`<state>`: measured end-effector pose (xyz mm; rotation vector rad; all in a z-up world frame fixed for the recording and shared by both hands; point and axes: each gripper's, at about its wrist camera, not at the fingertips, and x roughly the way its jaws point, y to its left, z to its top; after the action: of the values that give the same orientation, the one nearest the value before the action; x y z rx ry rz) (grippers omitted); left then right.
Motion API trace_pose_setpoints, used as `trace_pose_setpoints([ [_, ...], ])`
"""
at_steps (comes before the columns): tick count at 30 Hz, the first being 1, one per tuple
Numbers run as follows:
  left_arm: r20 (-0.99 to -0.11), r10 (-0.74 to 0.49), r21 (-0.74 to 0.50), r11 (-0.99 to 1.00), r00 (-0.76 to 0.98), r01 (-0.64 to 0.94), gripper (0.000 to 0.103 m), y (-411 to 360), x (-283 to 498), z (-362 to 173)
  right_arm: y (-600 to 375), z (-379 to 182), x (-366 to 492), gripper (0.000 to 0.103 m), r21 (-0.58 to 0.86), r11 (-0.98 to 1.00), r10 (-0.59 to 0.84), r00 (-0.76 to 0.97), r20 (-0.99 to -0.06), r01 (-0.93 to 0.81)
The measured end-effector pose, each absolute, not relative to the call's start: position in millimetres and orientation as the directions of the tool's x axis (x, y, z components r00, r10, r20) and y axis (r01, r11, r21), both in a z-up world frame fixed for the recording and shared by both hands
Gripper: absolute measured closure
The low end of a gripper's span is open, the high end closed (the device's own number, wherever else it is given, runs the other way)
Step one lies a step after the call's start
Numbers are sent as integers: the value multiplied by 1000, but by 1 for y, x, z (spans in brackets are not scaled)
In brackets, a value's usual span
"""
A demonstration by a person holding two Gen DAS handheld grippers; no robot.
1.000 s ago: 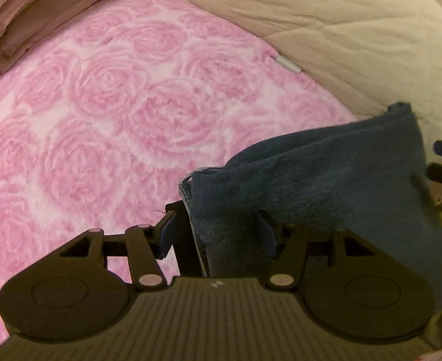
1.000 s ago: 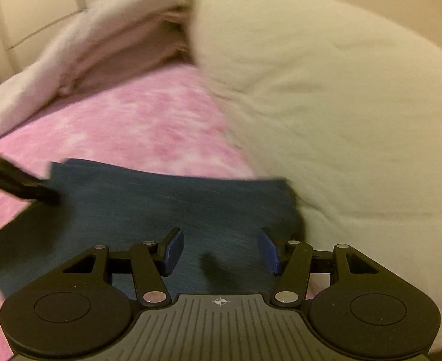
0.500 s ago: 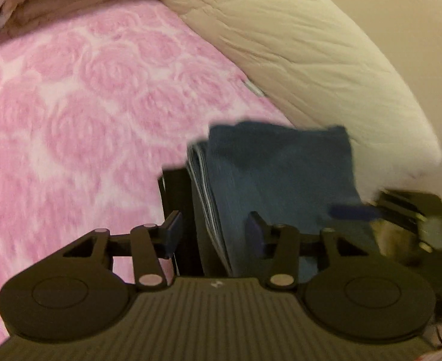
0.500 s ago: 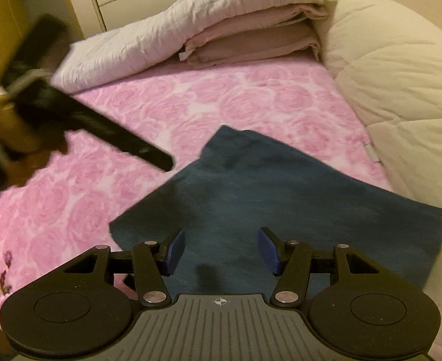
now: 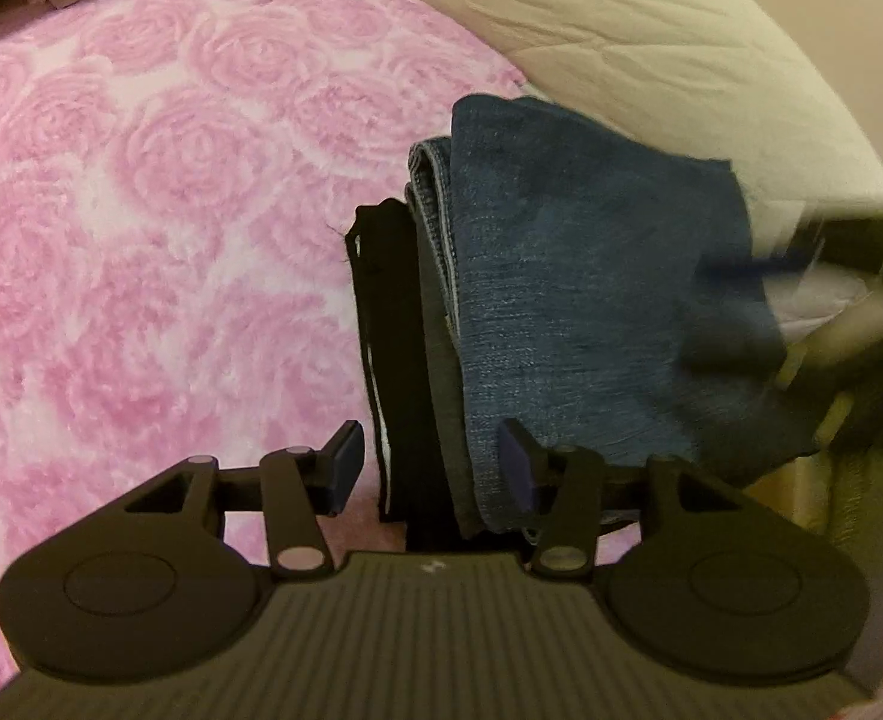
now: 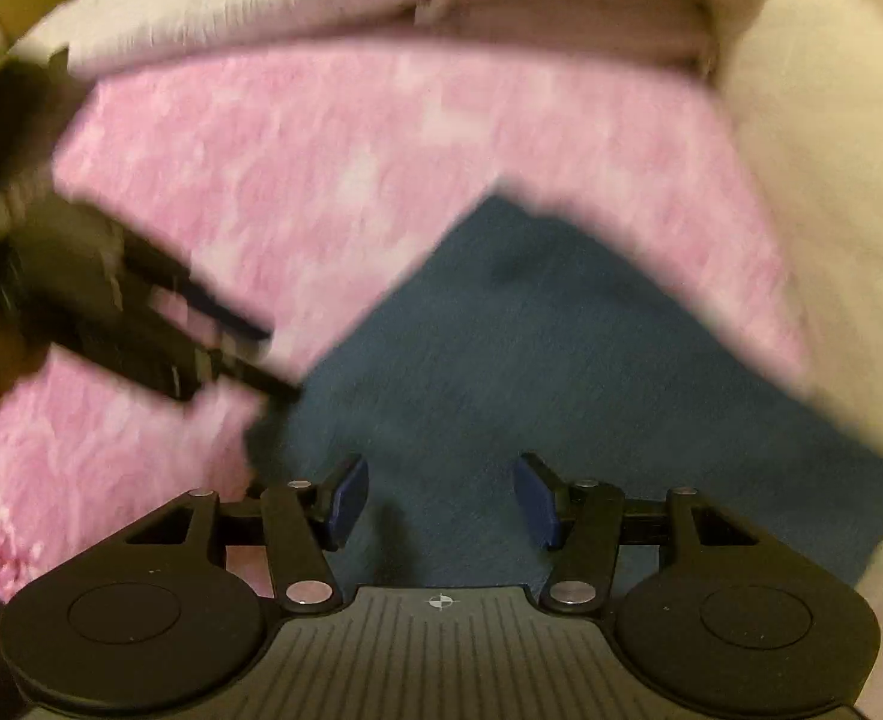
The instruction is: Fold clothes
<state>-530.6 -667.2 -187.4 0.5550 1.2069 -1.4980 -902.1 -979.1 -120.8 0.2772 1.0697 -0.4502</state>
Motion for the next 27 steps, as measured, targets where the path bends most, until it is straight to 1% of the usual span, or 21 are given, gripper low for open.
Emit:
trace_pose_setpoints([
  [2, -849, -438, -374, 107, -294, 921, 56, -668, -533, -193, -997, -108, -894, 48, -25, 875, -261, 428, -865, 483],
  [4, -853, -438, -371, 124, -284, 920, 54, -669, -533, -197, -1017, -107, -879, 48, -34, 881, -274, 451, -849, 471],
  [7, -859, -433, -366, 150, -271, 919, 51, -670, -532, -201, -1041, -128, -851, 48, -29, 905, -245, 465, -851, 424],
  [8, -863, -431, -361, 159, -264, 919, 50, -672, -533, -202, -1047, -142, -841, 48, -28, 909, -230, 444, -866, 416],
  [11, -876, -423, -338, 197, -231, 920, 50, -675, -533, -206, -1061, -179, -822, 47, -76, 915, -249, 406, -880, 396],
  [13, -889, -405, -314, 204, -212, 927, 50, -679, -535, -207, -1068, -190, -819, 44, -59, 924, -225, 411, -884, 379],
  [16, -899, -383, -300, 187, -212, 936, 51, -683, -537, -201, -1080, -183, -824, 43, 9, 924, -169, 428, -888, 382],
  [18, -905, -369, -285, 161, -210, 945, 52, -686, -539, -192, -1083, -163, -839, 43, 34, 912, -178, 468, -866, 410],
  [20, -910, -363, -265, 130, -203, 956, 58, -689, -541, -180, -1081, -140, -864, 43, 35, 885, -233, 506, -831, 465],
  [21, -910, -364, -256, 113, -200, 960, 64, -691, -542, -172, -1079, -129, -880, 43, 37, 866, -262, 516, -815, 498],
  [25, -873, -451, -191, -35, -186, 981, 65, -705, -559, -130, -1074, -115, -947, 43, 26, 762, -358, 455, -815, 647],
  [27, -857, -473, -178, -100, -205, 979, 65, -723, -570, -124, -1077, -117, -984, 43, 23, 684, -396, 398, -827, 729],
])
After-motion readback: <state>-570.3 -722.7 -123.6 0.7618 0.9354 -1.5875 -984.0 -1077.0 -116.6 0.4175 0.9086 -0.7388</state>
